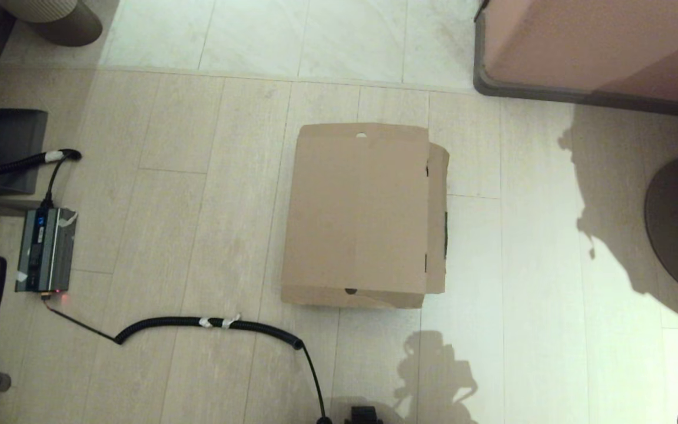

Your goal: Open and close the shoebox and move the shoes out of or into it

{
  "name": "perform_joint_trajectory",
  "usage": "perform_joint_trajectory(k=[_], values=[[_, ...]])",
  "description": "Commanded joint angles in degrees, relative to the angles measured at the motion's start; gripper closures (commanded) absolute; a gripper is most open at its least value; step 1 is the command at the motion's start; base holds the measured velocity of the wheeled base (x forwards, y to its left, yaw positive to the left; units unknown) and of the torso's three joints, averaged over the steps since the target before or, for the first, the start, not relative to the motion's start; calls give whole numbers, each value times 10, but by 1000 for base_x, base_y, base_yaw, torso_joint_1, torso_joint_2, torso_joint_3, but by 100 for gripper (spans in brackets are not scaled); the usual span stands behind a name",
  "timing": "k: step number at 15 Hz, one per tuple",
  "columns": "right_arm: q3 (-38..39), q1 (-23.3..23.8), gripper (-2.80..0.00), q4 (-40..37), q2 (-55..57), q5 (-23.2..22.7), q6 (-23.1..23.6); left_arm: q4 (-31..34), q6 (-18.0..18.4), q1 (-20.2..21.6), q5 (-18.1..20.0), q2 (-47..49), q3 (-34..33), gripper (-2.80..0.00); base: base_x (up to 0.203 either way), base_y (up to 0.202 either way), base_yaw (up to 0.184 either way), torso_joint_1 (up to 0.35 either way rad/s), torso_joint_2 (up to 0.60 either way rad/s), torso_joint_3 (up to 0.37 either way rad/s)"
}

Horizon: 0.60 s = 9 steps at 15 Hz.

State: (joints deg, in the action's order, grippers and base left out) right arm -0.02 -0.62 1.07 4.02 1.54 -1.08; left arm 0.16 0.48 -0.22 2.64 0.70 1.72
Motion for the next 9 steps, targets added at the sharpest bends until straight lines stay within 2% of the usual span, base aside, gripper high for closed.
perform_joint_trajectory(k=[1,2,3,4,7,9], values=[[7,2,0,13,-43,4,-1,-12,78,0,-3,-7,-17,0,0,0,0,0,0,0],[8,3,0,13,-39,6,1,-13,103,0,-1,-7,-22,0,0,0,0,0,0,0],[8,3,0,11,-39,7,-4,-11,99,0,-1,-7,-22,0,0,0,0,0,0,0],[8,3,0,9,-39,6,-6,-11,87,0,-3,-7,-22,0,0,0,0,0,0,0],[8,3,0,11,-39,10,-34,-12,1,0,-23,-8,-22,0,0,0,0,0,0,0],[8,3,0,11,-39,12,-44,-12,-4,0,-25,-8,-22,0,0,0,0,0,0,0]])
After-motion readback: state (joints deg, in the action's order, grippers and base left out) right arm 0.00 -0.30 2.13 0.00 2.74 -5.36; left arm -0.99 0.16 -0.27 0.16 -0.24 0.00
